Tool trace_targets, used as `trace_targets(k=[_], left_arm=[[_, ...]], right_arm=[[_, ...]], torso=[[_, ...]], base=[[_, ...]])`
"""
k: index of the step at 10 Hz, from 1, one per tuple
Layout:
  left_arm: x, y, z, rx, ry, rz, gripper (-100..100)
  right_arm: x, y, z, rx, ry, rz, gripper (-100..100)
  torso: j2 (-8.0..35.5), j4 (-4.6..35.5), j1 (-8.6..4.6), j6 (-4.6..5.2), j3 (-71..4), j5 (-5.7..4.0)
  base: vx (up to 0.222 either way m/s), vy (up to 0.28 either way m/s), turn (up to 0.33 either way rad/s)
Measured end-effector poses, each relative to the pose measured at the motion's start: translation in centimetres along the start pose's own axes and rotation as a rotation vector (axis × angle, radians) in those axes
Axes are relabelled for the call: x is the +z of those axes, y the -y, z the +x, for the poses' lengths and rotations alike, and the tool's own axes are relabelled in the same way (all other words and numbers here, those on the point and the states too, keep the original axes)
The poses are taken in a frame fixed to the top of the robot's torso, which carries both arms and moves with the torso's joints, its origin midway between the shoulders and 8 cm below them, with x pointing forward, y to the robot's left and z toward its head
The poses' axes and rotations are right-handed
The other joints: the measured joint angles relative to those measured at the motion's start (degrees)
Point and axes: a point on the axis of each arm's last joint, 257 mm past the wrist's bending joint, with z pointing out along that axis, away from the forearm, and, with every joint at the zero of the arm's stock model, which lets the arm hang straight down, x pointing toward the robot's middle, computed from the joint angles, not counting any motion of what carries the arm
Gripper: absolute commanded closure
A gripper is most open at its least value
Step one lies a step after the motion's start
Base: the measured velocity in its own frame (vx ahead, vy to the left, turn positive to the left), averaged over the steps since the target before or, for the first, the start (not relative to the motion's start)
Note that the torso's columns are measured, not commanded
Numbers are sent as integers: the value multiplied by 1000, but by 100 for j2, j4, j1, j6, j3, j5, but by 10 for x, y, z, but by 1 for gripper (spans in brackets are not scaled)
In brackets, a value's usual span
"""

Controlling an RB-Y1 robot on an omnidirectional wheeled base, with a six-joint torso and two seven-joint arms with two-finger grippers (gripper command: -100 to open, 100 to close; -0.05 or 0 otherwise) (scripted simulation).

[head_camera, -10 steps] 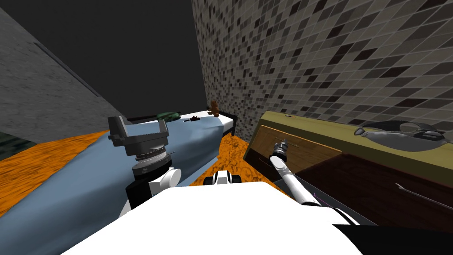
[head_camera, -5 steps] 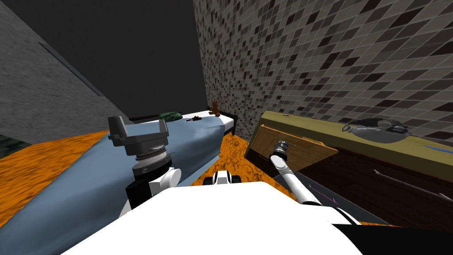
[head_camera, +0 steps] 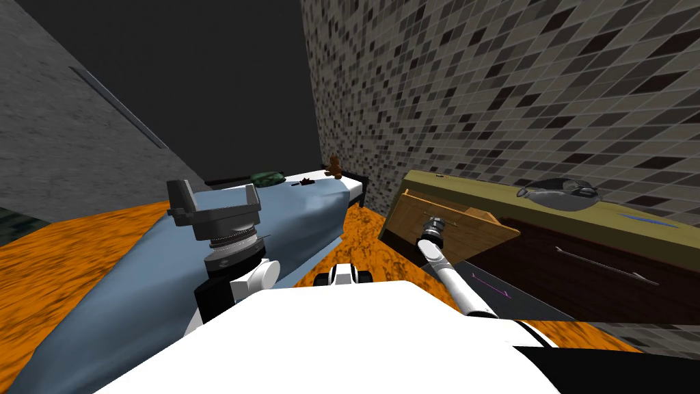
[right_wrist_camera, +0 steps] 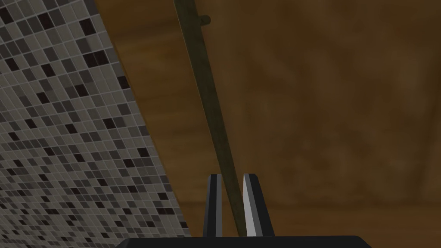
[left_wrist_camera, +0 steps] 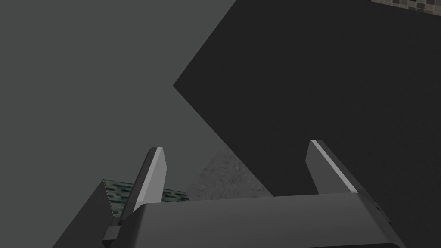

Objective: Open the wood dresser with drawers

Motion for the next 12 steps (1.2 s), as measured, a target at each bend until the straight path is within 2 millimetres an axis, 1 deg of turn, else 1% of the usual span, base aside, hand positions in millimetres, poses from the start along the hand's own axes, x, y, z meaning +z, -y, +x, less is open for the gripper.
trace_targets(k=[2,3,6,11,12], left_arm=[[0,0,0,0,0,0,0],[0,0,0,0,0,0,0],[0,0,0,0,0,0,0],[0,0,0,0,0,0,0],[0,0,0,0,0,0,0]], right_arm=[[-2,-2,-2,-1,6,-6,100],[-3,-3,-1,-2,6,-9,-100],[19,11,2,-5,12,-11,-100],[52,45,3,-1,30,-9,-100],[52,44,3,-5,31,-14,0]], torso=[[-16,-4,1,3,-10,-1],[-32,2,-16,2,-21,11],[0,16,30,5,-4,34],[10,19,20,6,2,30],[9,21,15,3,1,32]], base=[[-83,108,-21],[-17,50,-41],[-1,73,-32],[-14,71,-30],[-3,6,-1]])
